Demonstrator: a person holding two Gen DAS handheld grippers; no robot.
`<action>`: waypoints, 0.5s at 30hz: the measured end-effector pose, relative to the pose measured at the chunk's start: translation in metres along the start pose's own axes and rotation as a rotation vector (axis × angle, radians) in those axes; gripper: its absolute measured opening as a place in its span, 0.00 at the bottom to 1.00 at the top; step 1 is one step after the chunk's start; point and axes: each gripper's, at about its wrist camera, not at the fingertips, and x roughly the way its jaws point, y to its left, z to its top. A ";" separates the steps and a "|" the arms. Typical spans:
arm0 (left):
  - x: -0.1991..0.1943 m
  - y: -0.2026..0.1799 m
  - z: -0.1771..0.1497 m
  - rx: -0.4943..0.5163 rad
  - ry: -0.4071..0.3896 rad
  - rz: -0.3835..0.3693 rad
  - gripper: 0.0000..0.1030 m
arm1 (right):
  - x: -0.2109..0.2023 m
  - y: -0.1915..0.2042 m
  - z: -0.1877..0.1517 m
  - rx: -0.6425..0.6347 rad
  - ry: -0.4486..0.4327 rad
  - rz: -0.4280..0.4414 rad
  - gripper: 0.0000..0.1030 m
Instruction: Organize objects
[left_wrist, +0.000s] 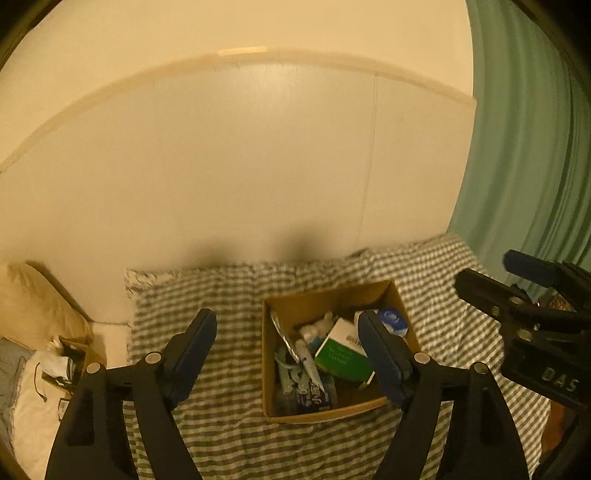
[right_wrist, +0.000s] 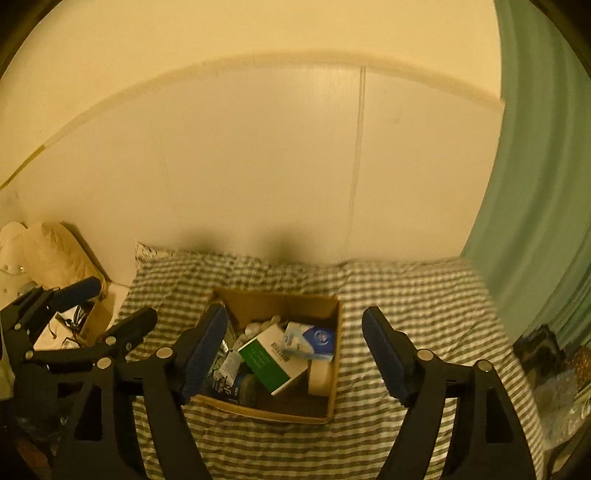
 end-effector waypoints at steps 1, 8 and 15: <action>-0.005 0.000 0.001 -0.003 -0.010 0.002 0.81 | -0.008 -0.001 0.000 -0.004 -0.017 -0.002 0.76; -0.040 0.001 -0.001 -0.004 -0.095 0.030 0.96 | -0.043 -0.020 -0.005 0.019 -0.074 0.006 0.83; -0.053 -0.002 -0.005 0.006 -0.153 0.047 1.00 | -0.050 -0.049 -0.028 0.069 -0.075 -0.003 1.00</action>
